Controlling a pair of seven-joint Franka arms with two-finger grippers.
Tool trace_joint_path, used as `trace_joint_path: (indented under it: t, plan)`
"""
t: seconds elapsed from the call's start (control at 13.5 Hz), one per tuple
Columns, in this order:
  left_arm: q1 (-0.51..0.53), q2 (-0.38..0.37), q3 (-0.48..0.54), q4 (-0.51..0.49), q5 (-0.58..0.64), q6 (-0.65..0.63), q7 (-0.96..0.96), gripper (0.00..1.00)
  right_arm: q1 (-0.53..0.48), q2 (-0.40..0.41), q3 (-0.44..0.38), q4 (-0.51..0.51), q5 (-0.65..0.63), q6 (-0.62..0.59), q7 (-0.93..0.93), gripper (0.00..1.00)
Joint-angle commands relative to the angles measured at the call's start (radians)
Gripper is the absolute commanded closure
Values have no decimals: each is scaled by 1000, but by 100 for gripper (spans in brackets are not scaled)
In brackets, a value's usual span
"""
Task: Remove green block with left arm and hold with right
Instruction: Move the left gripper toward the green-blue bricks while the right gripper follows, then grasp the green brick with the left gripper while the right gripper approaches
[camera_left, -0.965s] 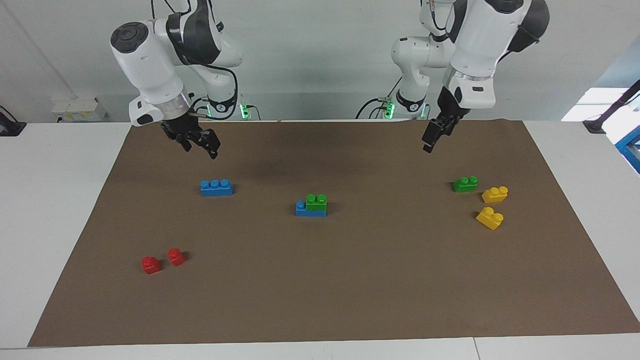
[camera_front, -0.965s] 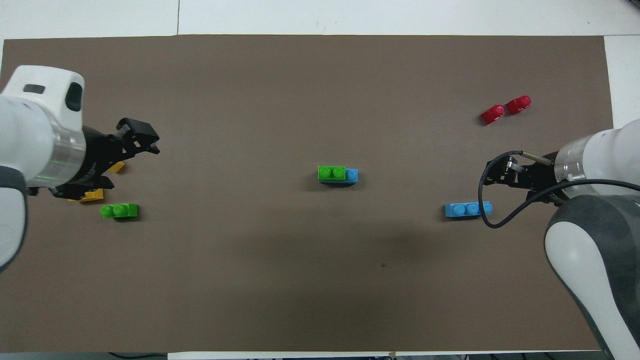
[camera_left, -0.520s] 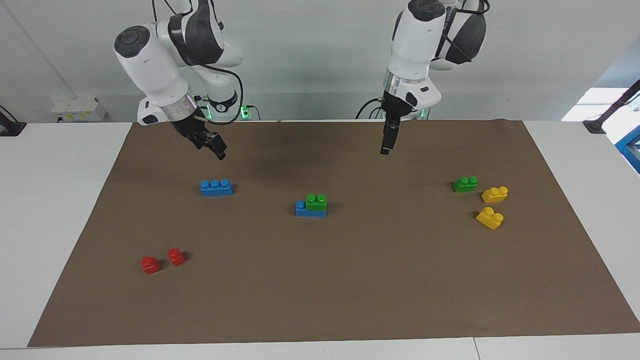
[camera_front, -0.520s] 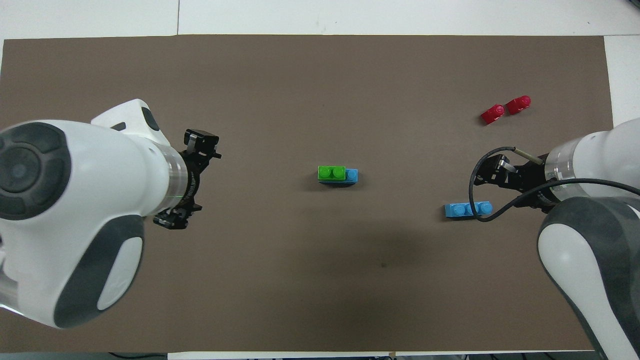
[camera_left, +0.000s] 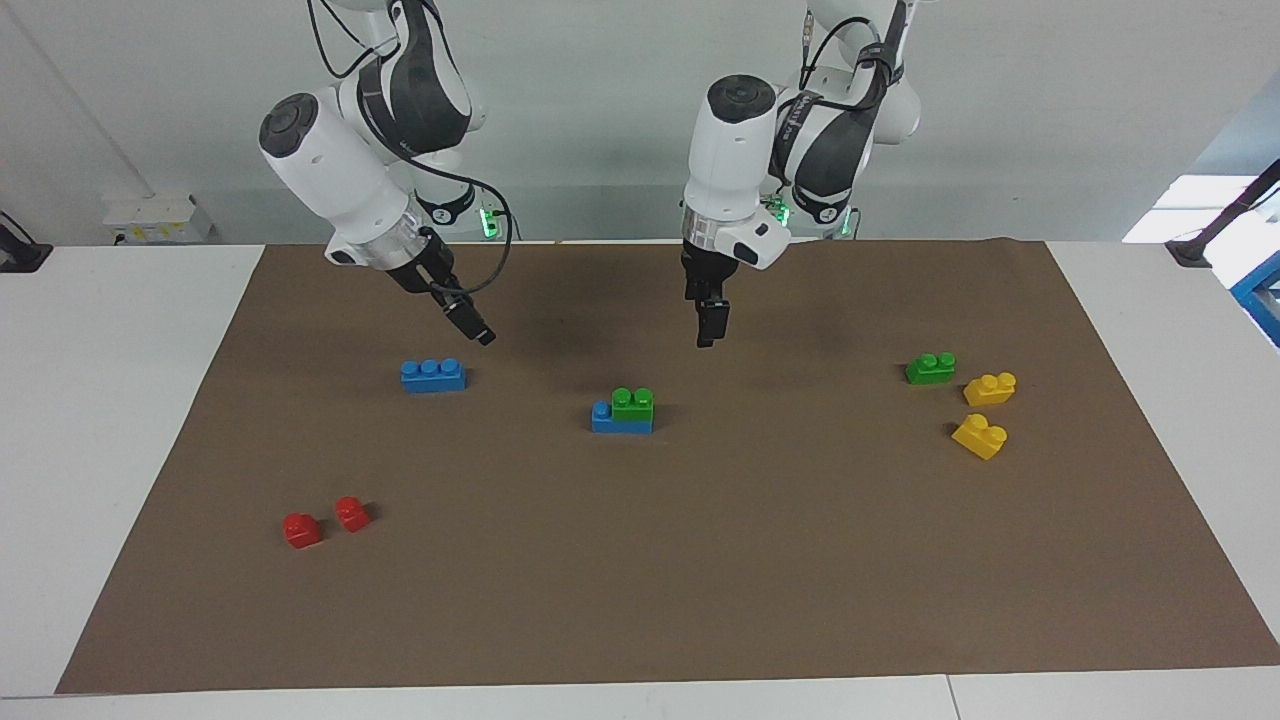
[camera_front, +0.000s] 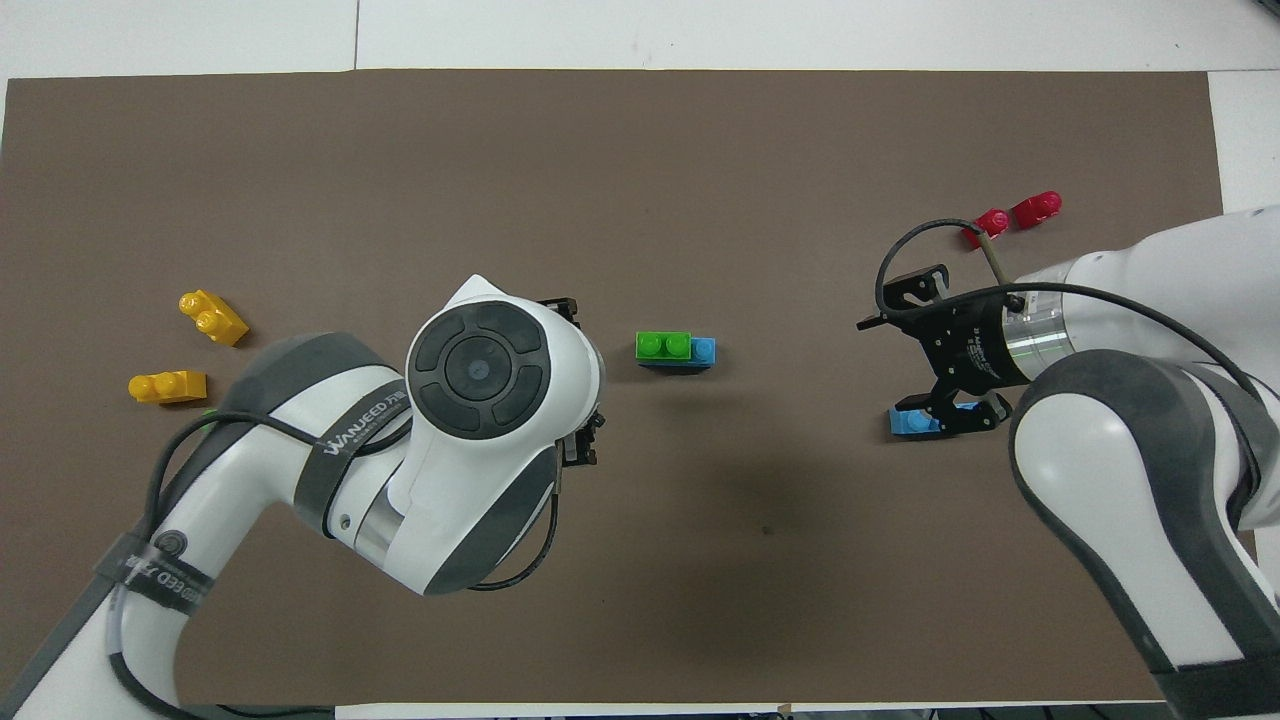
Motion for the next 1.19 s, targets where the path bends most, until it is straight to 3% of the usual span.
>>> trace_joint_path:
  t: [0.0, 0.22, 0.52, 1.11]
  plan:
    - [-48, 107, 16, 97, 18, 18, -75, 0, 13, 53, 2, 6, 59, 63, 118, 9]
    - [-50, 155, 16, 119, 22, 64, -91, 0, 72, 118, 2, 21, 73, 121, 158, 9]
    - [-50, 311, 16, 268, 62, 61, -129, 0, 82, 164, 2, 21, 73, 161, 161, 9]
    - [-59, 348, 16, 254, 84, 118, -177, 0, 117, 231, 2, -12, 79, 272, 172, 9]
